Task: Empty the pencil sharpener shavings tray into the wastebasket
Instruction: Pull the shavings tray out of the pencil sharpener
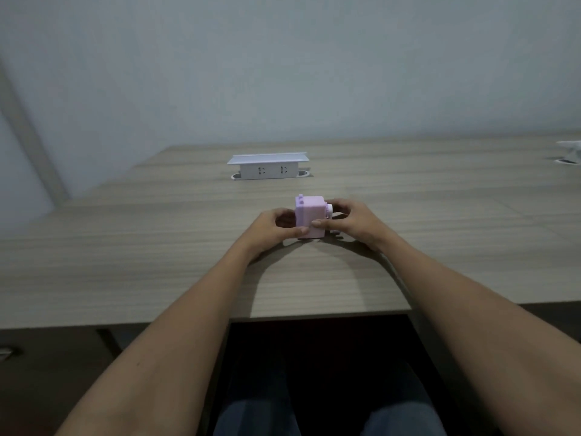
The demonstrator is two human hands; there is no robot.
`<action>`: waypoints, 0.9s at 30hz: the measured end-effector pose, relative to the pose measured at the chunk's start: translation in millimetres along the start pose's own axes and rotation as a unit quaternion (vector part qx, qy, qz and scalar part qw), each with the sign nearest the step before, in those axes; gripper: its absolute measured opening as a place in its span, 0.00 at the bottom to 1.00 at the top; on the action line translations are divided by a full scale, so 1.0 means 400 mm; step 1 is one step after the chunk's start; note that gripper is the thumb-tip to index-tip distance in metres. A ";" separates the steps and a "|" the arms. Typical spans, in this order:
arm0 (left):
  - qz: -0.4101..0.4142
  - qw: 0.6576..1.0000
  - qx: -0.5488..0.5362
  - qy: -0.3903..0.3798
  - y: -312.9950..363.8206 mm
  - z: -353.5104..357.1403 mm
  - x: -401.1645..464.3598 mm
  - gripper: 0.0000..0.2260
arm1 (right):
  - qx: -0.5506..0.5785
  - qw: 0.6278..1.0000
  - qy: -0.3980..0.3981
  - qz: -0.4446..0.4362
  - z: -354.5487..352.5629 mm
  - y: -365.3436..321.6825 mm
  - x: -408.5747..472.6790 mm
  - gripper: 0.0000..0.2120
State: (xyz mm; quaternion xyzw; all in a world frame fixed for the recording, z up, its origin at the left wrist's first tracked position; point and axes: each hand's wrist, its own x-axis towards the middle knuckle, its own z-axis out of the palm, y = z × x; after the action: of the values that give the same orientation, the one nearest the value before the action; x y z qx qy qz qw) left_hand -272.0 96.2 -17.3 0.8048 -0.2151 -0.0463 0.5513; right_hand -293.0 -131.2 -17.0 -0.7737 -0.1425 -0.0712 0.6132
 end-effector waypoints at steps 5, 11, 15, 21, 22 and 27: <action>-0.006 1.000 -0.015 0.002 -0.016 -0.013 0.016 0.25 | 0.029 0.999 -0.016 0.007 0.002 0.012 0.013 0.22; -0.005 1.000 -0.011 -0.005 -0.015 -0.018 0.026 0.22 | 0.020 0.999 -0.042 0.018 -0.008 0.011 0.027 0.21; -0.004 1.000 -0.010 -0.009 -0.017 -0.022 0.026 0.22 | 0.024 0.998 -0.046 0.025 -0.013 0.010 0.029 0.21; -0.013 1.000 -0.014 0.011 -0.024 -0.039 0.018 0.23 | 0.010 0.999 -0.050 0.019 -0.016 0.017 0.027 0.20; -0.019 1.000 -0.013 0.011 -0.028 -0.049 0.016 0.24 | 0.011 0.998 -0.050 0.019 -0.017 0.018 0.027 0.20; -0.043 0.998 -0.024 0.026 -0.051 -0.125 -0.017 0.24 | 0.011 0.998 -0.054 0.024 -0.018 0.019 0.026 0.20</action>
State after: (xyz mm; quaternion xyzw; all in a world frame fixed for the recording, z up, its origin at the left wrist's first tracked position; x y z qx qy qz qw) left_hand -256.4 148.2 -17.7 0.8009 -0.1644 -0.0539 0.5733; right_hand -280.4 -138.5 -19.4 -0.7726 -0.1576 -0.0135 0.6148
